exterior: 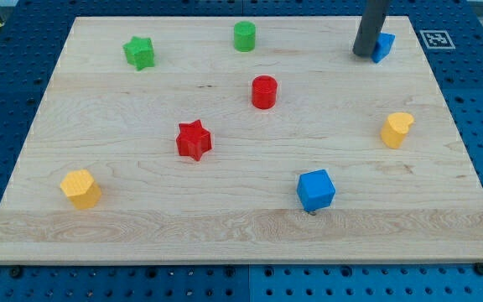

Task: Move green circle towards right

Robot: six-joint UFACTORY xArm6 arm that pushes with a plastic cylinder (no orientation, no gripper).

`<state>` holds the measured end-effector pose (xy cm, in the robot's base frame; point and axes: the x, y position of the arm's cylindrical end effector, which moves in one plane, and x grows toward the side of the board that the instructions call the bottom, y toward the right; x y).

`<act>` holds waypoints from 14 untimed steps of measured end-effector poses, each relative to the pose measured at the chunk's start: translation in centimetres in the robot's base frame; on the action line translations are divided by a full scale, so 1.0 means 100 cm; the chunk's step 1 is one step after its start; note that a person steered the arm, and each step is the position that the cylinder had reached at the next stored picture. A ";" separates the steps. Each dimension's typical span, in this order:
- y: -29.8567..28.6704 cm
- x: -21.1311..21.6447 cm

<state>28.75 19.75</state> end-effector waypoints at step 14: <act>-0.189 -0.040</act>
<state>24.75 0.90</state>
